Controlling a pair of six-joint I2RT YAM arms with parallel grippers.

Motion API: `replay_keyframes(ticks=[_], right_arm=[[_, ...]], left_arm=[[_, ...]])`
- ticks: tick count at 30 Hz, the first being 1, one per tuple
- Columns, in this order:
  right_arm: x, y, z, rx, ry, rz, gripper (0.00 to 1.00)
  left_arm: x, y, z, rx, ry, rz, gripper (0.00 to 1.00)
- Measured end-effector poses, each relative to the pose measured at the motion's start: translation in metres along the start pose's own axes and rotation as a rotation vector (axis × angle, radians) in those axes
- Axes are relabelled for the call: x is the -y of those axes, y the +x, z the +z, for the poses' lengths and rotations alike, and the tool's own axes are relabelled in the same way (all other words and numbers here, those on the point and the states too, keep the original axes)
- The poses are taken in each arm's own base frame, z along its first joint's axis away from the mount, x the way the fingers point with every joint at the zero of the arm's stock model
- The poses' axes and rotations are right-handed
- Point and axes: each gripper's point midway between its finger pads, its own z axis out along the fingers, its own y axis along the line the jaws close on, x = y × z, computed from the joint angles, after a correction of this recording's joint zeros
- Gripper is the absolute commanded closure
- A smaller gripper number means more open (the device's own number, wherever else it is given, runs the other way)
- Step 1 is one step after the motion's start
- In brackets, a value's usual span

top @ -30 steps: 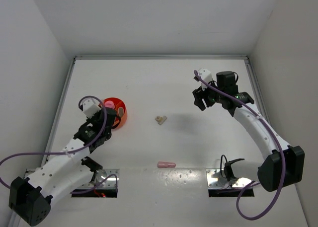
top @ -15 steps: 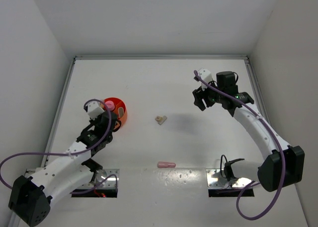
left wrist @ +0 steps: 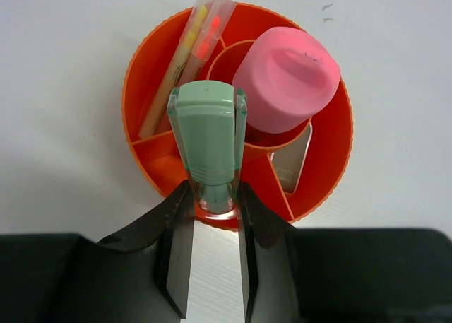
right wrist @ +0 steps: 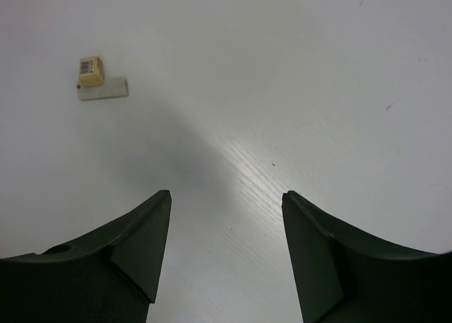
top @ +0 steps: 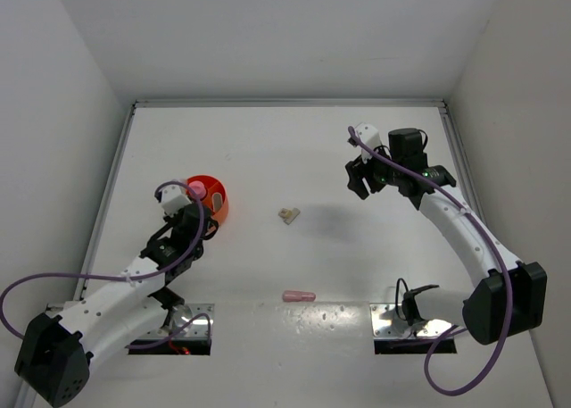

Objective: Sort the stationery into containers
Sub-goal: Place the stationery in the storage box.

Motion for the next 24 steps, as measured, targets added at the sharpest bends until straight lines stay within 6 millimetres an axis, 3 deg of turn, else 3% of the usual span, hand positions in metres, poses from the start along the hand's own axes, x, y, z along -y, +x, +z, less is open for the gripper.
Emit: replay_keyframes(ticks=[15,17,18,24], right_arm=[[-0.0006,-0.0002,0.0001,0.001,-0.003,0.0,0.35],[-0.0006,-0.0002,0.0001,0.001,-0.003,0.0,0.35],[-0.0006,-0.0002,0.0001,0.001,-0.003,0.0,0.35],[-0.0007,-0.0003,0.0001,0.002,-0.004,0.0,0.35]], left_arm=[[-0.0009,0.0023,0.0015,-0.001,-0.003,0.008,1.0],[-0.001,0.0029,0.0023,-0.001,-0.005,0.01,0.97],[-0.0009,0.003,0.0027,0.0,-0.007,0.009,0.89],[-0.0011,0.0028,0.0036,0.003,-0.013,0.002,0.76]])
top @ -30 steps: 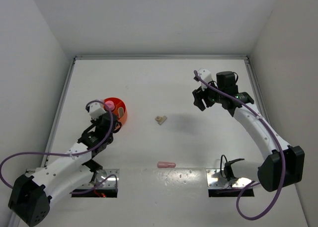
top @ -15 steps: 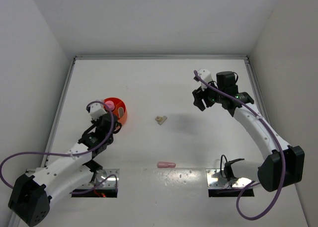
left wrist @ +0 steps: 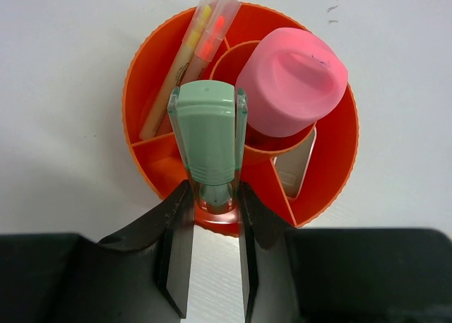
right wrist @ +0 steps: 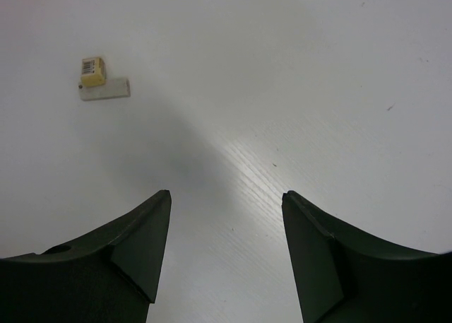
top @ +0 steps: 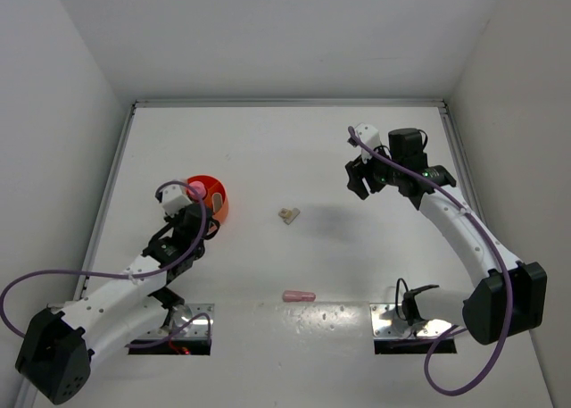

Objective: Sort the stationery into containers
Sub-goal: Place the stationery in the storage box, then pick up the stationery from the center of the board.

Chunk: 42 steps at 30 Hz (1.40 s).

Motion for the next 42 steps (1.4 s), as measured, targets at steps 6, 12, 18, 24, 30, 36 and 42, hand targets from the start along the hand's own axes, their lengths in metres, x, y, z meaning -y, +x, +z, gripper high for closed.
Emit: replay_keyframes(ticks=[6,12,18,24,30,36,42], right_arm=[[-0.001,0.0,0.0,0.002,-0.006,0.0,0.35],[-0.001,0.0,0.0,0.002,-0.006,0.0,0.35],[-0.002,0.002,0.001,-0.003,-0.008,0.002,0.35],[-0.003,0.006,0.002,-0.011,-0.011,0.005,0.35],[-0.003,0.006,0.002,-0.011,-0.011,0.005,0.35],[-0.003,0.006,0.002,-0.011,-0.011,0.005,0.35],[-0.002,0.006,0.002,-0.011,-0.011,-0.007,0.96]], left_arm=[[-0.001,0.0,0.0,0.004,-0.009,-0.012,0.68],[-0.002,0.0,0.0,0.004,-0.014,-0.01,0.58],[-0.002,-0.002,0.0,0.007,-0.018,-0.016,0.54],[-0.002,-0.002,0.0,0.009,-0.023,-0.025,0.53],[-0.002,-0.005,-0.004,-0.006,-0.02,-0.02,0.45],[0.016,-0.024,-0.022,-0.01,0.048,-0.042,0.51],[0.054,-0.042,-0.052,-0.051,0.226,-0.063,0.99]])
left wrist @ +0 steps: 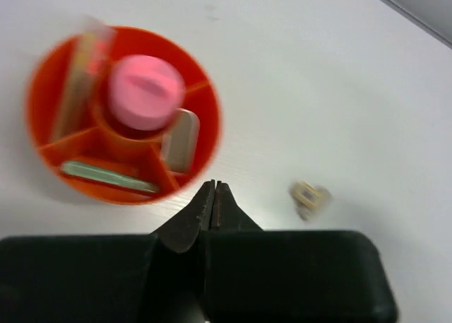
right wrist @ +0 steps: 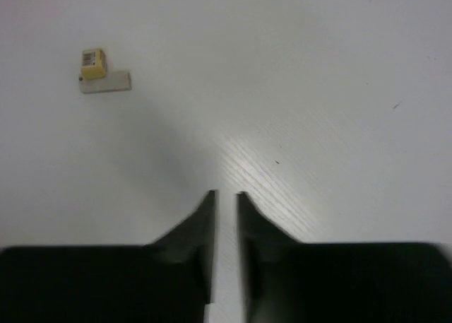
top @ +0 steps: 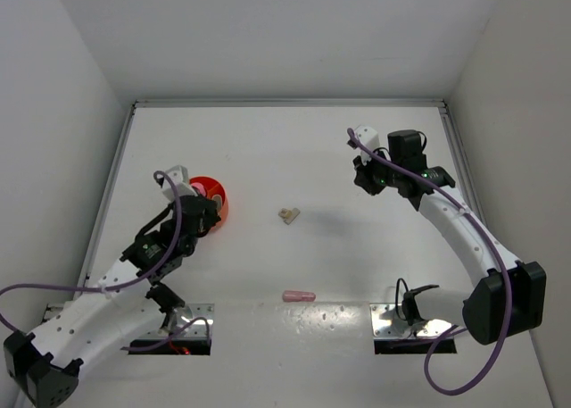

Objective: Sort the stationery into containers
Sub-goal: Pick up the stationery from the center of the board.

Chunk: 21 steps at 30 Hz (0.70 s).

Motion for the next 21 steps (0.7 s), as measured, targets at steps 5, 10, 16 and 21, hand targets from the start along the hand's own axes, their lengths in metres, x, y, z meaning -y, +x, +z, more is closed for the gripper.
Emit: replay_keyframes(ticks=[5,10,16,21], right_arm=[[-0.002,0.002,0.0,-0.006,-0.007,0.011,0.2],[-0.007,0.006,0.0,-0.019,-0.035,-0.003,0.73],[-0.062,0.014,-0.009,-0.005,-0.338,-0.087,0.36],[-0.114,0.025,-0.012,-0.003,-0.547,-0.153,0.11]], left_arm=[[0.062,0.033,-0.015,-0.255,0.249,0.047,0.63],[0.108,0.11,-0.051,-0.596,0.417,0.143,0.44],[0.117,0.116,-0.087,-0.661,0.427,0.262,0.16],[0.125,0.059,-0.092,-0.469,0.457,0.185,0.01]])
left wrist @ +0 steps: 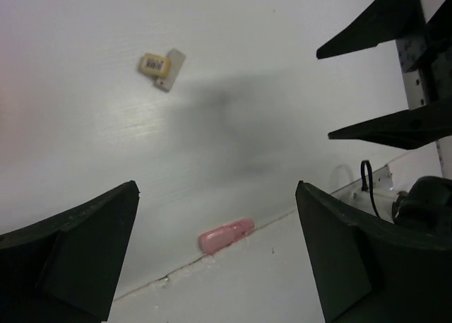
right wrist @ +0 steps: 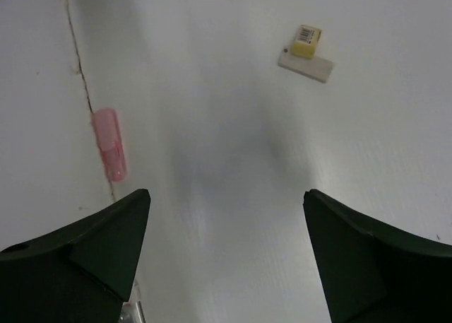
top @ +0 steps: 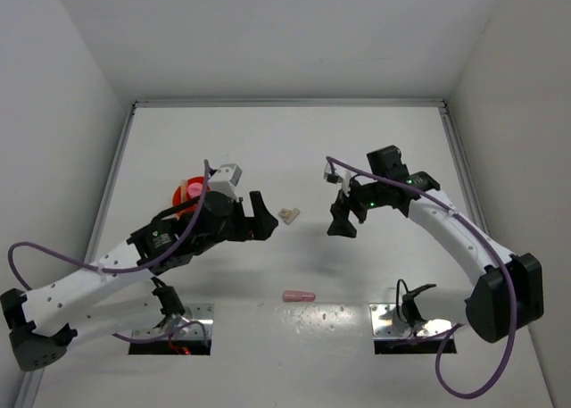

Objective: Sort the stationery into containers
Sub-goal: Pick up the stationery from the center of the board.

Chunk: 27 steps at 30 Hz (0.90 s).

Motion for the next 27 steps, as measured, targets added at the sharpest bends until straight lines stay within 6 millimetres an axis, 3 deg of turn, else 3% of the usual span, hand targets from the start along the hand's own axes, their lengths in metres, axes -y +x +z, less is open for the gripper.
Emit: replay_keyframes(ticks=[2,3,4,5,7,8,9,10,11,12,14,15,17,19,22,27], right_arm=[[0.004,-0.002,0.009,-0.004,0.017,0.006,0.24],[0.012,-0.004,0.012,-0.008,0.042,0.024,0.6],[0.02,-0.004,0.014,-0.013,0.066,0.033,0.85],[0.028,-0.005,0.016,-0.018,0.096,0.057,1.0],[0.038,-0.007,0.019,-0.021,0.13,0.087,1.0],[0.043,-0.007,0.019,-0.02,0.156,0.097,0.92],[0.048,-0.009,0.019,-0.015,0.179,0.103,0.45],[0.051,-0.011,0.019,-0.006,0.195,0.111,0.26],[0.055,-0.013,0.019,0.003,0.212,0.107,0.2],[0.058,-0.014,0.019,0.008,0.226,0.101,0.19],[0.061,-0.014,0.022,0.01,0.225,0.099,0.2],[0.063,-0.012,0.027,0.001,0.213,0.106,0.31],[0.065,-0.008,0.038,-0.031,0.173,0.127,0.47],[0.072,-0.006,0.055,-0.067,0.135,0.155,0.53],[0.079,-0.007,0.084,-0.126,0.087,0.201,0.45],[0.08,-0.013,0.123,-0.199,0.069,0.23,0.36]], left_arm=[[-0.003,-0.007,0.001,0.033,-0.015,0.018,0.06],[-0.005,-0.009,0.006,0.043,-0.028,0.034,0.17],[-0.007,-0.008,0.014,0.037,-0.05,0.051,0.29],[-0.011,-0.004,0.026,0.014,-0.086,0.081,0.57],[-0.015,0.0,0.049,-0.022,-0.147,0.133,0.8],[-0.018,0.007,0.066,-0.054,-0.184,0.163,0.82],[-0.024,0.015,0.081,-0.088,-0.225,0.196,0.82],[-0.029,0.021,0.089,-0.109,-0.251,0.217,0.82],[-0.034,0.024,0.094,-0.122,-0.275,0.231,0.8],[-0.036,0.025,0.095,-0.122,-0.286,0.233,0.57],[-0.036,0.019,0.09,-0.102,-0.288,0.229,0.3],[-0.033,0.012,0.084,-0.078,-0.275,0.215,0.2],[-0.021,-0.002,0.067,-0.025,-0.214,0.18,0.2],[-0.009,-0.014,0.045,0.026,-0.136,0.149,0.21],[-0.003,-0.022,0.011,0.073,-0.052,0.123,0.28],[-0.01,-0.034,-0.041,0.15,0.029,0.09,0.28]])
